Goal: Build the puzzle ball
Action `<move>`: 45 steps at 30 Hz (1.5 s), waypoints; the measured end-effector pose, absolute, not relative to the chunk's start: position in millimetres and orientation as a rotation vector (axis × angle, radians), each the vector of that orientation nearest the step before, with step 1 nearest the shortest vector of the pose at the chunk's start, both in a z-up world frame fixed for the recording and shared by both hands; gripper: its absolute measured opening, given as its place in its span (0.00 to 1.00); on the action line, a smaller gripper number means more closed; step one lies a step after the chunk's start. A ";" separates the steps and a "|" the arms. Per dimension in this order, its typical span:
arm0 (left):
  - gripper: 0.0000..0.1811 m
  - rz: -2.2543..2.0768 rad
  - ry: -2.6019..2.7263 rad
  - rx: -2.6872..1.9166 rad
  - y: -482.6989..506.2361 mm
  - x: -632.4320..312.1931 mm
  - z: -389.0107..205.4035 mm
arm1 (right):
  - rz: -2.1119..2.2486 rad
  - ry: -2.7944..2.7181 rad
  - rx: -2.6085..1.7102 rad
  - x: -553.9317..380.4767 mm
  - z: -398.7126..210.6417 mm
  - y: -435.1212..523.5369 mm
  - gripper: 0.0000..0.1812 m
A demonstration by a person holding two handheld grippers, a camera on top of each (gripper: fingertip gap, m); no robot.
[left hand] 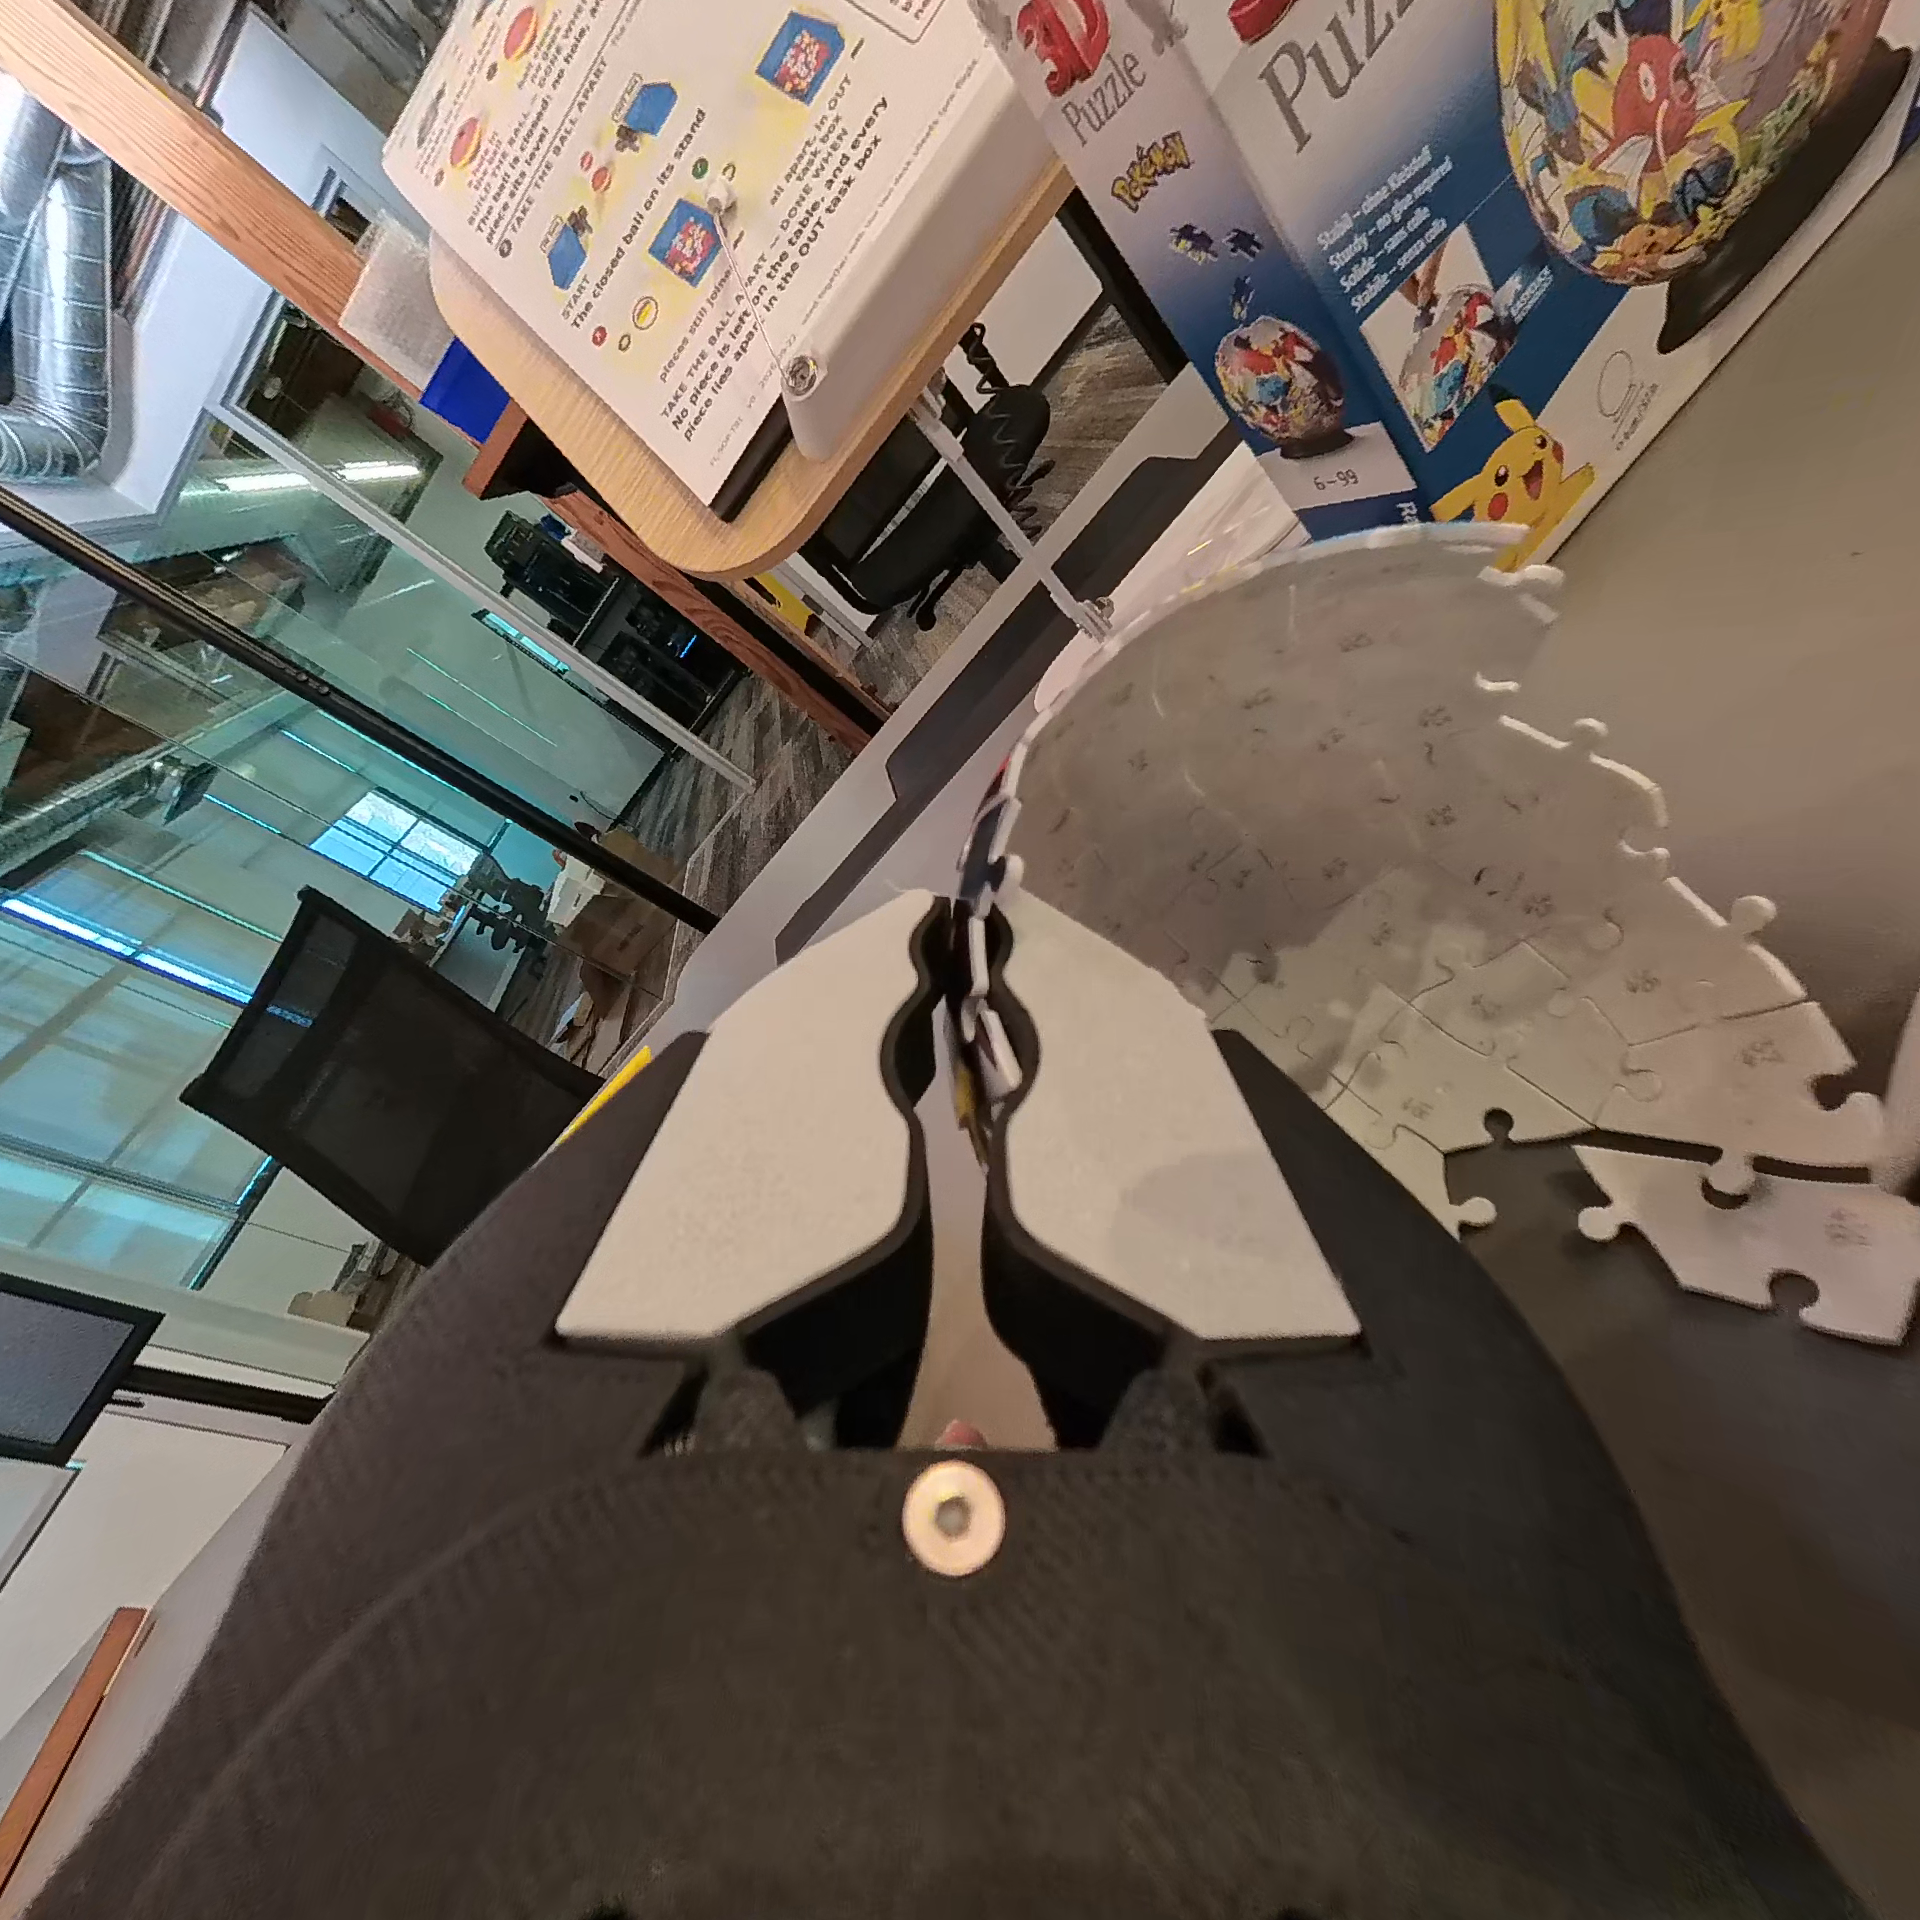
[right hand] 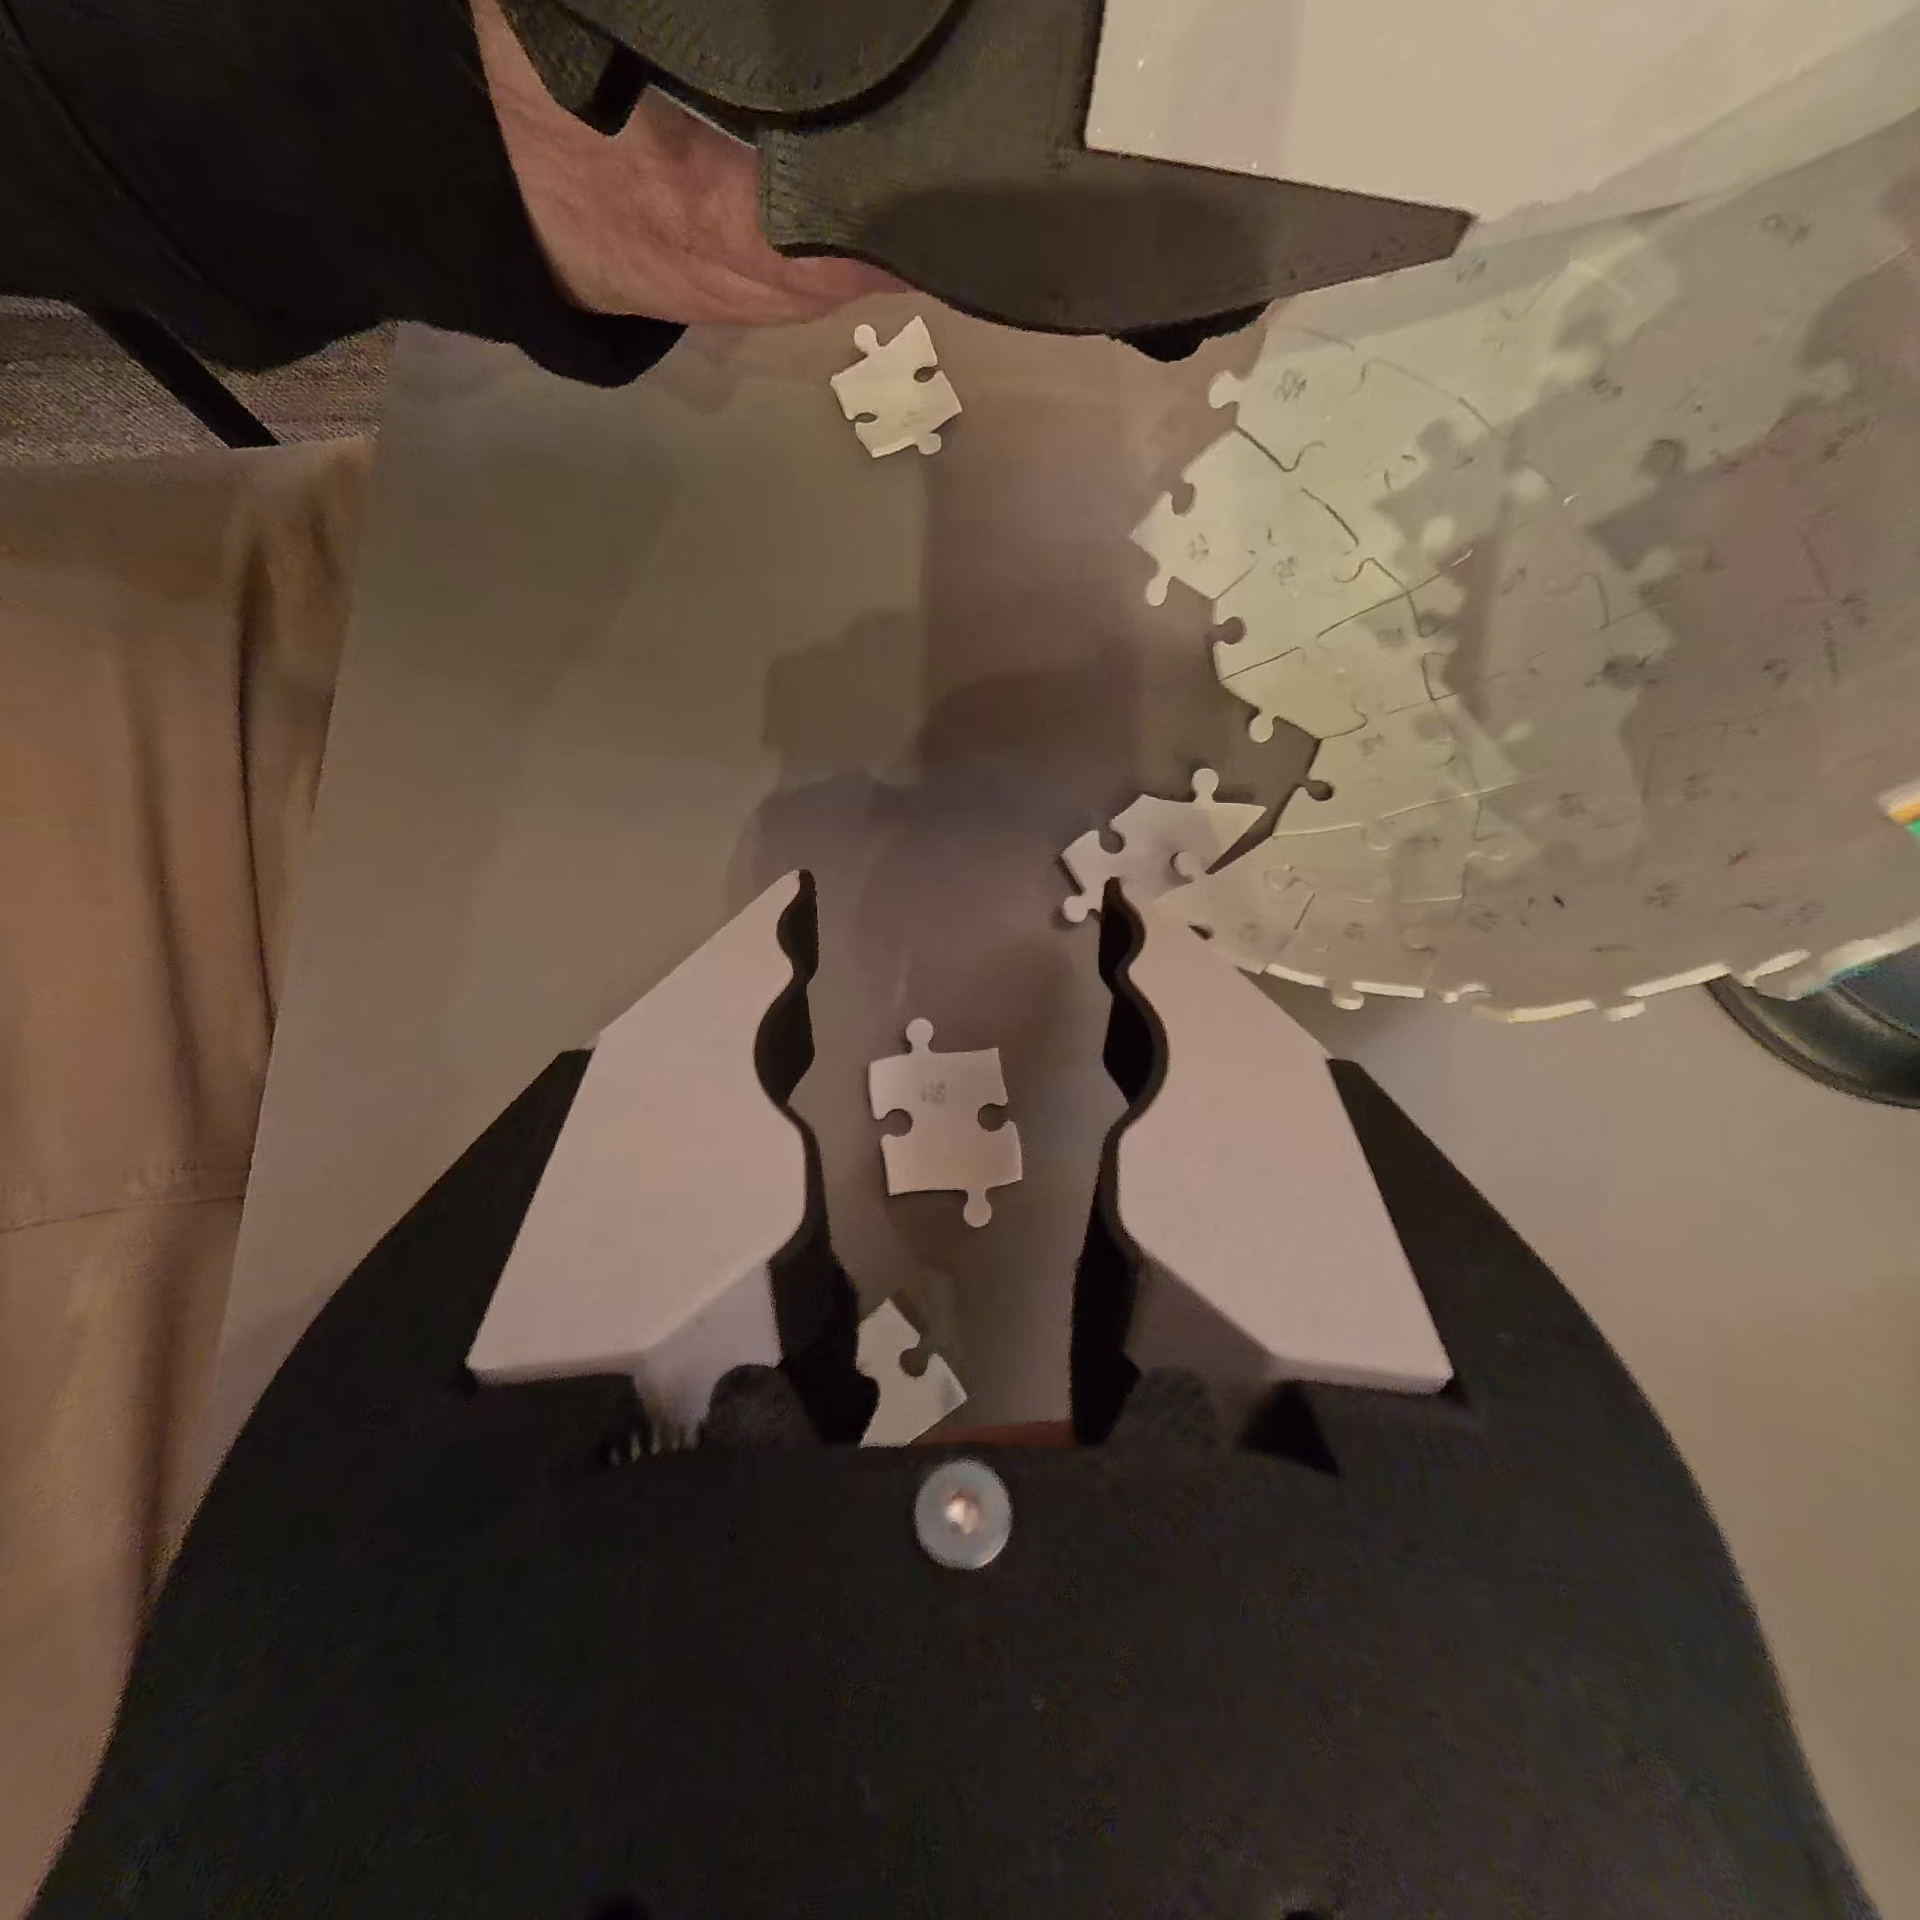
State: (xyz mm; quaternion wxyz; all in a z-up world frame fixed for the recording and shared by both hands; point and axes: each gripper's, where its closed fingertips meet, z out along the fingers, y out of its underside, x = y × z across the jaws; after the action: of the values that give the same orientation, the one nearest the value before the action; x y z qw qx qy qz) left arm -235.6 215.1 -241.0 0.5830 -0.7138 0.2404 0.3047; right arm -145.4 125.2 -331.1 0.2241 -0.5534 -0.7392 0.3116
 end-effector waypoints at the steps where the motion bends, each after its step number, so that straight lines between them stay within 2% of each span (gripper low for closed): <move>1: 0.02 0.713 0.560 -1.667 215.0 -236.0 -241.2 | 0.855 -2.040 -1.527 -145.6 -331.9 126.3 0.30; 45: 0.02 0.831 0.613 -1.584 204.0 -222.7 -232.8 | 0.803 -2.067 -1.470 -150.9 -349.1 132.5 0.30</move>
State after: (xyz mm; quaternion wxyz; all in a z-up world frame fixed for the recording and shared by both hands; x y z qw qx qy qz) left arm -222.7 204.0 -232.8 0.5856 -0.6790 0.2628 0.3564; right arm -150.9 132.5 -349.1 0.2381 -0.5367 -0.7546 0.2930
